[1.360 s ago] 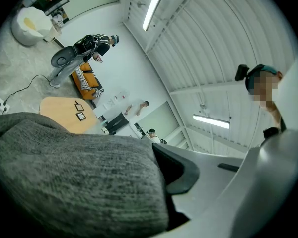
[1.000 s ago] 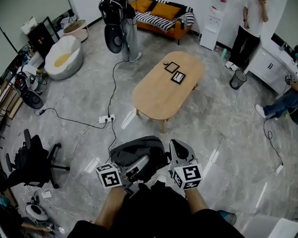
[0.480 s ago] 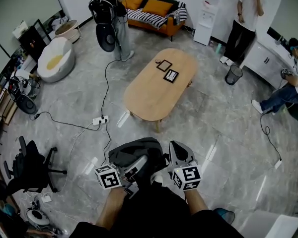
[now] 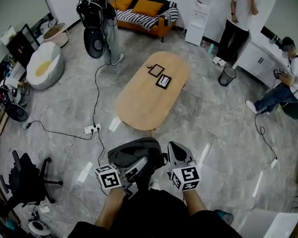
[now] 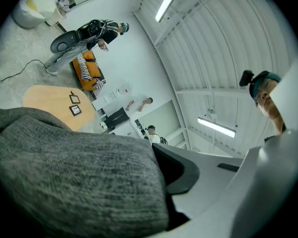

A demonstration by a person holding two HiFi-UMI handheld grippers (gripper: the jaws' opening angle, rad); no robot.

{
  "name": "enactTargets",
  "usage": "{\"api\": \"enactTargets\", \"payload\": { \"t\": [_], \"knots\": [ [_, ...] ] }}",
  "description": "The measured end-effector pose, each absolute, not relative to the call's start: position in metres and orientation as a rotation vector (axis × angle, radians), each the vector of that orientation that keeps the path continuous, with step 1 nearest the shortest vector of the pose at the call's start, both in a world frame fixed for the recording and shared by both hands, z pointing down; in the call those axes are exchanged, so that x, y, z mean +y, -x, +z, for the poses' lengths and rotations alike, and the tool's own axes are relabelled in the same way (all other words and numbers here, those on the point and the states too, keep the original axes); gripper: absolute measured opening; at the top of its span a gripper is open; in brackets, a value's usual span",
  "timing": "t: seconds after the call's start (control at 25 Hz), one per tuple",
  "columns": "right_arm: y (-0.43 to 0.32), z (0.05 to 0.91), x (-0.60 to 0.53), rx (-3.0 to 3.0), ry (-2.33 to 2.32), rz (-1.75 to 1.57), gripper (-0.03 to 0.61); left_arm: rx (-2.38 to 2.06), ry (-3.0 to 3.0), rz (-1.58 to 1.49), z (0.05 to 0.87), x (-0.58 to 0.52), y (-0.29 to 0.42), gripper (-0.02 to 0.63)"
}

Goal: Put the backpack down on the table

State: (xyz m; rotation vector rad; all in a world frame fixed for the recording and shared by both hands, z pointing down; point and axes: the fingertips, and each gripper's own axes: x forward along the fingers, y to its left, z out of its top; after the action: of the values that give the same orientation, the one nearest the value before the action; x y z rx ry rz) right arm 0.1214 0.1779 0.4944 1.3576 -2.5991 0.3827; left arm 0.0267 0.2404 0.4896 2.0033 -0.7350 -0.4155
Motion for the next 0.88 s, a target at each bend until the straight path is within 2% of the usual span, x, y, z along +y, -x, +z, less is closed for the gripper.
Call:
{"api": "enactTargets", "payload": {
  "t": [0.48, 0.88],
  "knots": [
    [-0.100, 0.483, 0.082, -2.523, -1.510, 0.369, 0.009, -0.601, -2.079, -0.364, 0.472, 0.129, 0.001, 0.055],
    [-0.090, 0.492, 0.047, -2.478, -1.554, 0.393, 0.009, -0.579, -2.124, -0.295, 0.458, 0.066, 0.019, 0.055]
  ]
}}
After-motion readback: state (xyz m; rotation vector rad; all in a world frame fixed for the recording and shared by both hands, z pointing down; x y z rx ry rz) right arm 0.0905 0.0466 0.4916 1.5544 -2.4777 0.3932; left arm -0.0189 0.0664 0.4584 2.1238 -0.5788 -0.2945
